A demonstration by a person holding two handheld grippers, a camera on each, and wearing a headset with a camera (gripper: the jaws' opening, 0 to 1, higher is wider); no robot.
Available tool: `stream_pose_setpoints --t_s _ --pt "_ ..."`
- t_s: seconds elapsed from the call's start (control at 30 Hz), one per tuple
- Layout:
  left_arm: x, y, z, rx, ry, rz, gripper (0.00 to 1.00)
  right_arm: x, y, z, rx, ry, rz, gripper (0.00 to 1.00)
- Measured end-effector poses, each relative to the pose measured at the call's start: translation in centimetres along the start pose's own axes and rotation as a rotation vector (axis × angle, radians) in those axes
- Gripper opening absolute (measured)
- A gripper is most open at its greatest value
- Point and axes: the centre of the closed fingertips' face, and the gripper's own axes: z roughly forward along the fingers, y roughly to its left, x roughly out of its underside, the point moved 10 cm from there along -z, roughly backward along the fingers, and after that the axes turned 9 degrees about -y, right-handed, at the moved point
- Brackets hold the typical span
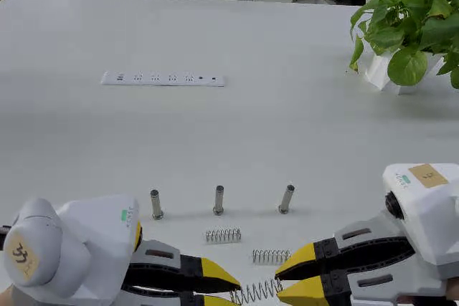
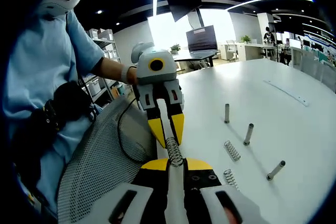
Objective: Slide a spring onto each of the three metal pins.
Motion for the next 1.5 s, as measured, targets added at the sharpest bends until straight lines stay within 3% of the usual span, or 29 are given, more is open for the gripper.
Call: stream_pose_setpoints --t_s 0.63,1.03,1.5 --pt "0.1 0.2 0.3 -0.009 0.005 -0.014 0.06 -1.6 0.3 0.1 0.002 0.055 -0.093 0.06" --pt "0.4 0.5 0.6 -0.032 0.016 -0.032 0.06 -3.5 0.6 1.1 0.025 0.15 -0.219 0.06" --pt "0.6 0.8 0.8 -0.053 0.031 -0.034 0.06 -4.6 0.7 2.3 0.024 0.196 -0.318 0.06"
